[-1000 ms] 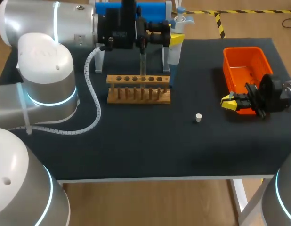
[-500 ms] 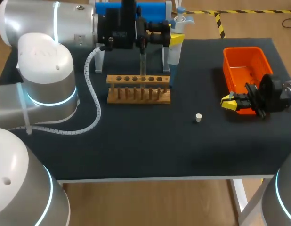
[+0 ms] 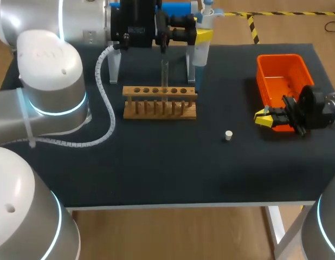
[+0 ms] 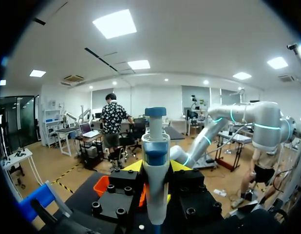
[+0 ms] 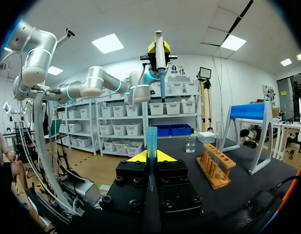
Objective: Invert the test tube, pick up the pipette, mount the tip to pipette, aspirate from beaker and dispense into the tube, eject the tip, return the pipette, and cap with the stopper.
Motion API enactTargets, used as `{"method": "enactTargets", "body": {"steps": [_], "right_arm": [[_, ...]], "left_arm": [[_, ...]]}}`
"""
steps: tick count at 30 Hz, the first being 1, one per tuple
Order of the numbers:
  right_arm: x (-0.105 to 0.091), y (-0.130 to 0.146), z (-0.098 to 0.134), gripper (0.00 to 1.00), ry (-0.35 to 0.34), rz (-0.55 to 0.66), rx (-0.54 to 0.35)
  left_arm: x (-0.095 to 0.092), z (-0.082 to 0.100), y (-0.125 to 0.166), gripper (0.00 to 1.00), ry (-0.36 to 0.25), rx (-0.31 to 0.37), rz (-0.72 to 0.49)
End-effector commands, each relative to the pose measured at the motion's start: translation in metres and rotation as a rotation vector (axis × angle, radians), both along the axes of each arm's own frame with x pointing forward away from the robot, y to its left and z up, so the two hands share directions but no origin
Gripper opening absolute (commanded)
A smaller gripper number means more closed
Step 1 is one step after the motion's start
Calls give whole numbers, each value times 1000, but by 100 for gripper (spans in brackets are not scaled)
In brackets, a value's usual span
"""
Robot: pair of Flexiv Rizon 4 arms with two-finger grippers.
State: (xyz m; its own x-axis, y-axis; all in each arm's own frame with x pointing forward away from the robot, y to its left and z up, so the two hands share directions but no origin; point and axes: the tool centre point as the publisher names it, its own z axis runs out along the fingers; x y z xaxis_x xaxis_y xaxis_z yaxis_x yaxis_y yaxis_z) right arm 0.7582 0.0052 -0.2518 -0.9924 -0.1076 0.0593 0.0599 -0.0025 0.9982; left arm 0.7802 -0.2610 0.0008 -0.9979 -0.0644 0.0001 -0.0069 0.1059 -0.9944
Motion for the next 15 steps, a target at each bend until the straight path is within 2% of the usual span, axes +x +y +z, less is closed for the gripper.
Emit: {"method": "enactTargets", "body": {"steps": [1,15], "right_arm": [[-1,-1,0,0,0,0,-1],[-1,-1,0,0,0,0,-1]], "left_arm": [[1,3,0,0,7,8,2],[0,11,3,0,9,-11,5]]}}
